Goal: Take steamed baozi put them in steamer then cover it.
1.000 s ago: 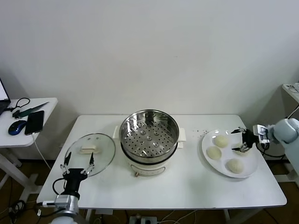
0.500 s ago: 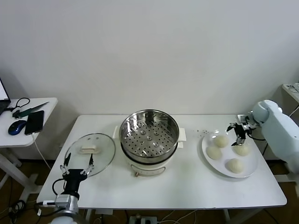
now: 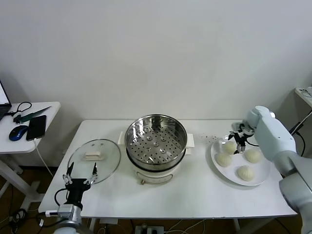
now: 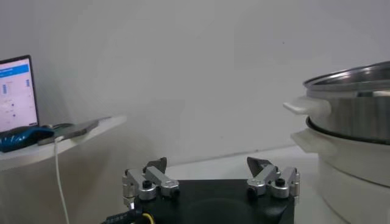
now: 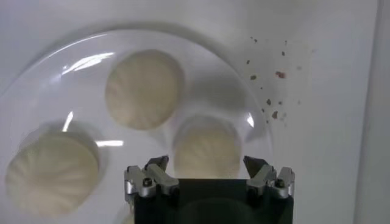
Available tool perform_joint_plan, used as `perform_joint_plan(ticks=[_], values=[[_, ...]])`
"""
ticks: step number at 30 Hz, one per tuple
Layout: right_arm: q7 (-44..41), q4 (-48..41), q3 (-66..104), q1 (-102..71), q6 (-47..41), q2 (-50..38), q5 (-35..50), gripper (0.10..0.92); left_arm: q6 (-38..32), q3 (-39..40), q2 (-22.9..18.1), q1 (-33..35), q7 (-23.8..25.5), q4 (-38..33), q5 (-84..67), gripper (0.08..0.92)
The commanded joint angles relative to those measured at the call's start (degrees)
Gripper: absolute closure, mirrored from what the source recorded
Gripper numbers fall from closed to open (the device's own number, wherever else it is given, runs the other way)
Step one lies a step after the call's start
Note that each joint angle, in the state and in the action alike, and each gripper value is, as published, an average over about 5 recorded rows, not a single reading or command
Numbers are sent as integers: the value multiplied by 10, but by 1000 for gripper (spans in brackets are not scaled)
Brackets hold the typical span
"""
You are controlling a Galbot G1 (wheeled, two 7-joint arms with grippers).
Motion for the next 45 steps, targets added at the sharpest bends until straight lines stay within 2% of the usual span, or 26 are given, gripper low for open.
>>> perform_joint_plan(ticks=[1, 12, 20, 26, 31, 37, 40, 45], values=[[20, -33, 34, 5, 9, 27, -70, 203, 0, 1, -1, 0, 1, 2, 2, 177], [25, -39, 49, 6, 8, 33, -82, 211, -3, 1, -3, 3, 1, 3, 5, 177], [19, -41, 57, 8, 9, 32, -87, 300, -4, -1, -4, 7, 1, 0, 5, 177], [7, -27, 48, 15, 23, 22, -71, 335, -4, -2, -5, 9, 1, -1, 5, 177], [-34, 52, -56, 33, 46, -21, 47, 338, -4, -5, -5, 15, 1, -5, 5, 177], [-79, 221, -242, 103, 48, -93, 219, 338, -6, -8, -4, 25, 1, -14, 5, 177], [-89, 281, -309, 157, 51, -103, 269, 338, -6, -8, -5, 27, 1, -17, 5, 177], [-103, 329, -387, 242, 70, -77, 317, 333, -5, -5, -9, 30, 1, -22, 7, 177]])
